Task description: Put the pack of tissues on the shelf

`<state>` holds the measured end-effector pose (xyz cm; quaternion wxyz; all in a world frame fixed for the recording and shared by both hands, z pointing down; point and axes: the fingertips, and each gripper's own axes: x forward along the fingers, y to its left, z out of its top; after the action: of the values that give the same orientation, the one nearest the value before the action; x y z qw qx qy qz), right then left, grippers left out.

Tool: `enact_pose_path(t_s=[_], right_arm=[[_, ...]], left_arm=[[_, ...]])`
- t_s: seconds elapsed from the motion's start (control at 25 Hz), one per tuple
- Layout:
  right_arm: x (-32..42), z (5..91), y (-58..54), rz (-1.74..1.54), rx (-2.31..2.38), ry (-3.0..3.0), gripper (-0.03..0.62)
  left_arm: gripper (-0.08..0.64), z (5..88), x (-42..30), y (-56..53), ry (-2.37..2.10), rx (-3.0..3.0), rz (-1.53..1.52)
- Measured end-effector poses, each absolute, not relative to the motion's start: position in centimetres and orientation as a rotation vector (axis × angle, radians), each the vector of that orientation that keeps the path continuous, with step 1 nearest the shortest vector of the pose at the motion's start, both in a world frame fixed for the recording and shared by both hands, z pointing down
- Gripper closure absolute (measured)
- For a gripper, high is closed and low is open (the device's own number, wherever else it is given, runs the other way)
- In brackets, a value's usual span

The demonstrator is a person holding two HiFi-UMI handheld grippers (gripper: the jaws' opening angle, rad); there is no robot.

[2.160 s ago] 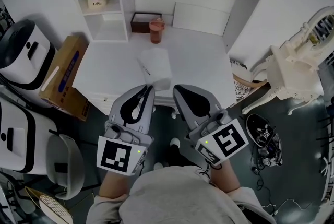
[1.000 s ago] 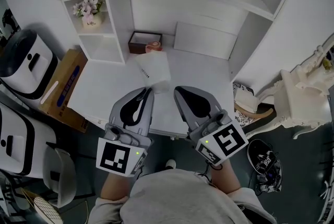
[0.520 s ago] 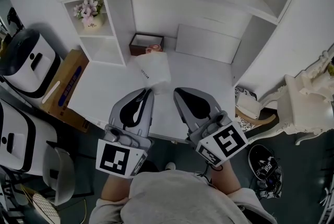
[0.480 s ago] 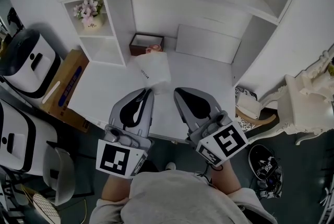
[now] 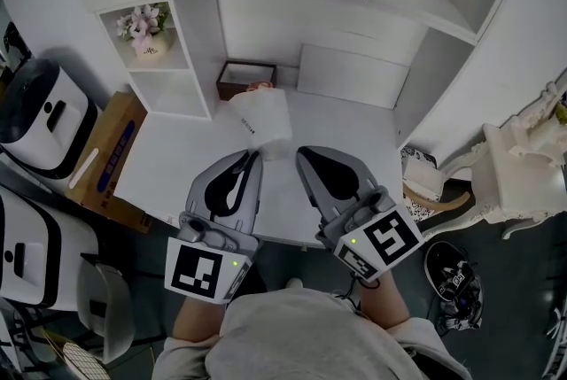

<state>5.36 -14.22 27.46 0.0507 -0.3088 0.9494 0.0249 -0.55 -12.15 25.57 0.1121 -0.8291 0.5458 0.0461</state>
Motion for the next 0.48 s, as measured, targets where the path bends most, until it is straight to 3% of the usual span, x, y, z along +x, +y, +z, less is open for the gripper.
enact_pose_path(t_s=[0.48], right_arm=[[0.2,27.3,-18.5,0.071,-1.078,2.87,0.592]], left_arm=[[0.555,25.1,-5.9,-16.9,1.499,-2.512,0.16]])
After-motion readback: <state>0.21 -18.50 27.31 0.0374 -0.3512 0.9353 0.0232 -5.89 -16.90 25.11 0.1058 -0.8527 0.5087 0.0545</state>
